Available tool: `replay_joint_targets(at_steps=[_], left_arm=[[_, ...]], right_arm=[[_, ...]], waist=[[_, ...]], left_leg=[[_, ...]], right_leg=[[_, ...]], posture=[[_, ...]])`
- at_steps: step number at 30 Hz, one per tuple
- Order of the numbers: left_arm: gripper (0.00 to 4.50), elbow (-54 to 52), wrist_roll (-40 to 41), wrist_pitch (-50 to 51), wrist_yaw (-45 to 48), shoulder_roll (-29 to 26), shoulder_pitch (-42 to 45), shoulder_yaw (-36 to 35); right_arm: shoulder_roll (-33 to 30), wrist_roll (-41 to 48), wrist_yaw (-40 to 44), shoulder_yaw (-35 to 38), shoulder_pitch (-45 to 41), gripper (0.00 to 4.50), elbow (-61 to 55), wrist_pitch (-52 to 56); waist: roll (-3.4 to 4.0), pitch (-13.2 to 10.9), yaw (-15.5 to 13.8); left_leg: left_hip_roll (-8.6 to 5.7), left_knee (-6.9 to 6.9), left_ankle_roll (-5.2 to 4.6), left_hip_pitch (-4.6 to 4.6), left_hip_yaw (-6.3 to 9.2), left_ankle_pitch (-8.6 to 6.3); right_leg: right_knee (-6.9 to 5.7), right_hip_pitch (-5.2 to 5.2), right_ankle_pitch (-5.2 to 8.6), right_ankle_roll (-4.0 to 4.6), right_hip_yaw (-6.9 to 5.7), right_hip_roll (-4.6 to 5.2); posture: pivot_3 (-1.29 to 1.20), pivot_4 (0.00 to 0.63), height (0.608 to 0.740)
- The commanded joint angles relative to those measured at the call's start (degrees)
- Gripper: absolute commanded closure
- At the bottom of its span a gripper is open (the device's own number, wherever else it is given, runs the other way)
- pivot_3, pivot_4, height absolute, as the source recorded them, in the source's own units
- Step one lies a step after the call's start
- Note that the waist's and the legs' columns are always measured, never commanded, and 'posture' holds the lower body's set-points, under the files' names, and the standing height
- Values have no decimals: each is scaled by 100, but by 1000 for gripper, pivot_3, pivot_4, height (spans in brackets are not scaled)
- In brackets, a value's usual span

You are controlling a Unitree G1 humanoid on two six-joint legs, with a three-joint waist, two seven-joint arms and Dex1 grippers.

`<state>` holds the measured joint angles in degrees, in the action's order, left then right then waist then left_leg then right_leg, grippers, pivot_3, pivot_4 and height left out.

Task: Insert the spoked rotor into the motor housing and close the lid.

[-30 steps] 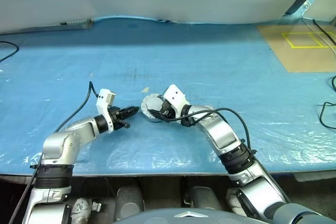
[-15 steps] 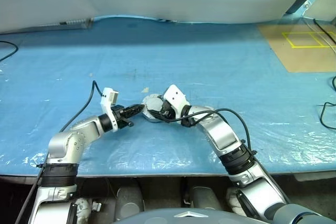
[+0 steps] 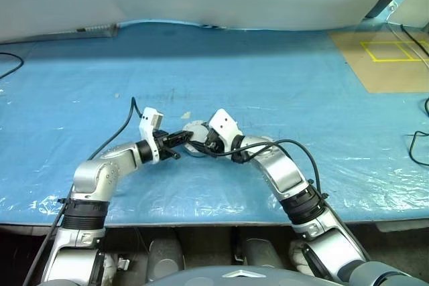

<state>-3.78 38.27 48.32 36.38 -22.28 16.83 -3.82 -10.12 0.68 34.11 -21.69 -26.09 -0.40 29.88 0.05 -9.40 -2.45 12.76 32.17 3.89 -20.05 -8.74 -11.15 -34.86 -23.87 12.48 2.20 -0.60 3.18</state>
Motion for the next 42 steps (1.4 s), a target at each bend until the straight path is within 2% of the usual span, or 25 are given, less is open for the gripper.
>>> replay_joint_targets(at_steps=[1, 10, 17, 25, 27, 30, 38, 42], left_arm=[[4500, -28, -115, 176, -163, -139, -264, -65], [4500, 119, -216, 36, -309, -81, -280, -131], [4500, 535, -375, -156, -138, 209, 139, 183], [4500, 412, -436, 34, 186, 189, 198, 393], [4500, 382, -456, 58, 221, 169, 183, 402], [4500, 350, -493, 81, 249, 145, 171, 408], [4500, 372, -603, 15, 284, 87, 177, 412], [4500, 383, -620, -14, 302, 92, 182, 401]], right_arm=[[-117, -123, -94, -13, 127, 1564, 173, 220], [-113, -111, -56, -26, 31, 1564, 308, 135], [-89, -115, -33, -72, -6, 1564, 335, 105], [-151, -32, 35, -1, 133, 1564, 158, 201], [-141, 0, 29, 31, 166, 813, 126, 247], [-97, 108, 30, 122, 205, 53, 39, 349], [-51, 720, 80, 696, 437, 53, -671, 759], [-46, 1710, 296, 1344, 746, 53, -1535, 1472]], waist=[[0, 0, 2], [1, 0, -9], [2, 1, -14], [3, 2, -26], [3, 2, -26], [3, 3, -43], [3, 2, -124], [3, 2, -161]], left_leg=[[0, -1, 0, 0, 0, 0], [-2, -2, -1, 4, 1, -1], [-5, -2, -1, 6, 3, -1], [-6, -4, -1, 2, 4, -1], [-6, -5, -1, 2, 3, 0], [-12, -14, 0, -1, 3, 0], [-39, -52, 0, -2, 5, 0], [-41, -65, 0, -3, 5, 0]], right_leg=[[1, 0, -1, 1, 0, 0], [3, 7, 3, -6, 0, 1], [5, 14, 3, -8, 0, 3], [13, 14, 4, -11, 0, 5], [14, 14, 7, -17, 0, 6], [16, 14, 10, -19, 0, 11], [26, 13, 5, -5, 3, 26], [31, 9, 9, -7, 2, 27]], posture=[[0, 150, 740], [0, 150, 740], [0, 150, 740], [0, 150, 740], [0, 150, 740], [0, 150, 740], [0, 150, 740], [0, 150, 740]])
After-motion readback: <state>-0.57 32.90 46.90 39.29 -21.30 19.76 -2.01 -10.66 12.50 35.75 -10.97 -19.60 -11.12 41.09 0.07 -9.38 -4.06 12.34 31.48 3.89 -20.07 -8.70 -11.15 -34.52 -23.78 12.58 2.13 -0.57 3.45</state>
